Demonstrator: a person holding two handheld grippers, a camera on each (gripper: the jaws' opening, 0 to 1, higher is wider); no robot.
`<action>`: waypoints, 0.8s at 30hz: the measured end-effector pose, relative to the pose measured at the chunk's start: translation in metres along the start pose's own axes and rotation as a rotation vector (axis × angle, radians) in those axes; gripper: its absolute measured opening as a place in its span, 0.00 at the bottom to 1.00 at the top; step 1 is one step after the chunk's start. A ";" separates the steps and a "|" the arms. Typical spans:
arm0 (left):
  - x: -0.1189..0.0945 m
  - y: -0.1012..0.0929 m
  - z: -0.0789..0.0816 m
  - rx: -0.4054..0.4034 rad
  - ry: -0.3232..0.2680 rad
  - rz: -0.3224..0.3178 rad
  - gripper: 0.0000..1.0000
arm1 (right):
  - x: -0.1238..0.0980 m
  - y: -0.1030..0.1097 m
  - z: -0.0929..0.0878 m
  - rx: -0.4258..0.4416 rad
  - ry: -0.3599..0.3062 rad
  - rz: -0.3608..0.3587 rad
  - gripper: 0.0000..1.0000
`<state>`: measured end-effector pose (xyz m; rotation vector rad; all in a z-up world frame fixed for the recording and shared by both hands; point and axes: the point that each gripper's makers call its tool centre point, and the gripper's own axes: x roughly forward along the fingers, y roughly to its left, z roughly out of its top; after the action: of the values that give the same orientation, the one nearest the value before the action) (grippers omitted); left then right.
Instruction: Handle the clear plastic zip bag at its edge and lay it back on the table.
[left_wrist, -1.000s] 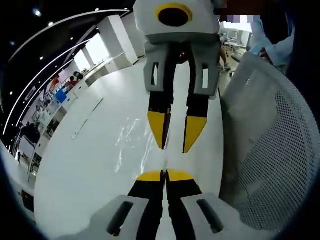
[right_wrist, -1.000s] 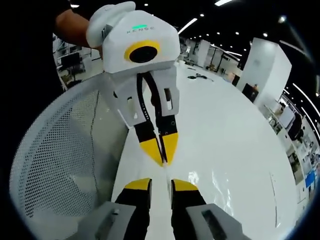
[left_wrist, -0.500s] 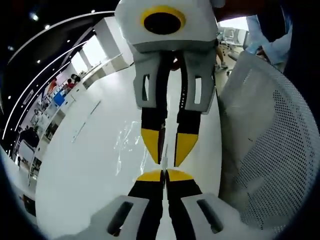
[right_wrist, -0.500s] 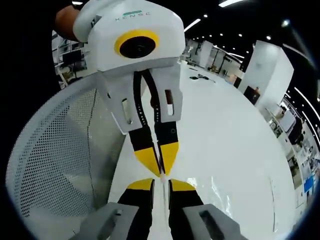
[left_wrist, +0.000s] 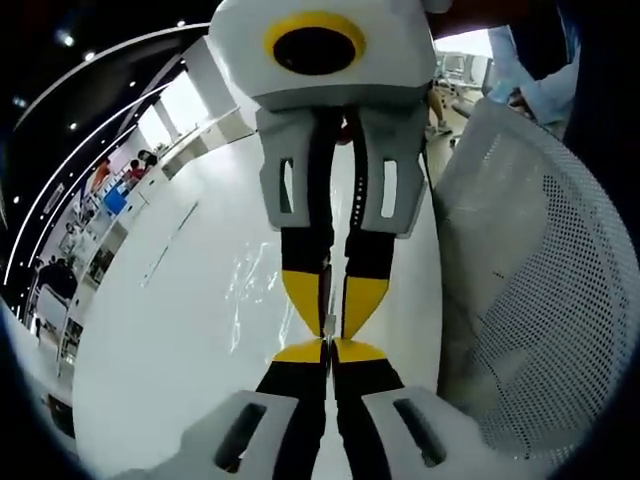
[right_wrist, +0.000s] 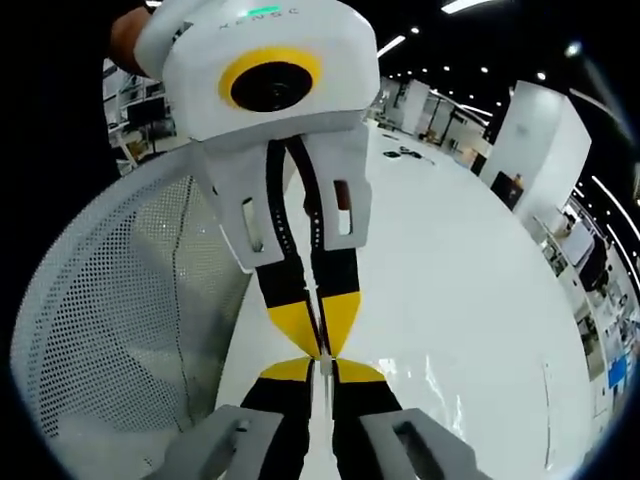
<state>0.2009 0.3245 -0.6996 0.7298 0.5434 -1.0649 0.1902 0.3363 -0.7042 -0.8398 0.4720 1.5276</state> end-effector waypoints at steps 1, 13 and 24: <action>0.000 -0.001 0.000 -0.005 0.002 -0.005 0.00 | 0.000 0.001 -0.001 0.002 0.007 0.003 0.02; 0.004 -0.006 -0.001 -0.040 0.014 -0.020 0.00 | 0.003 0.003 -0.007 0.099 0.052 0.005 0.00; 0.007 -0.010 -0.009 -0.065 0.040 -0.045 0.00 | 0.001 0.007 -0.020 0.152 0.101 0.021 0.00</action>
<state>0.1944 0.3241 -0.7127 0.6856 0.6289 -1.0708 0.1880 0.3218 -0.7195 -0.7979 0.6651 1.4536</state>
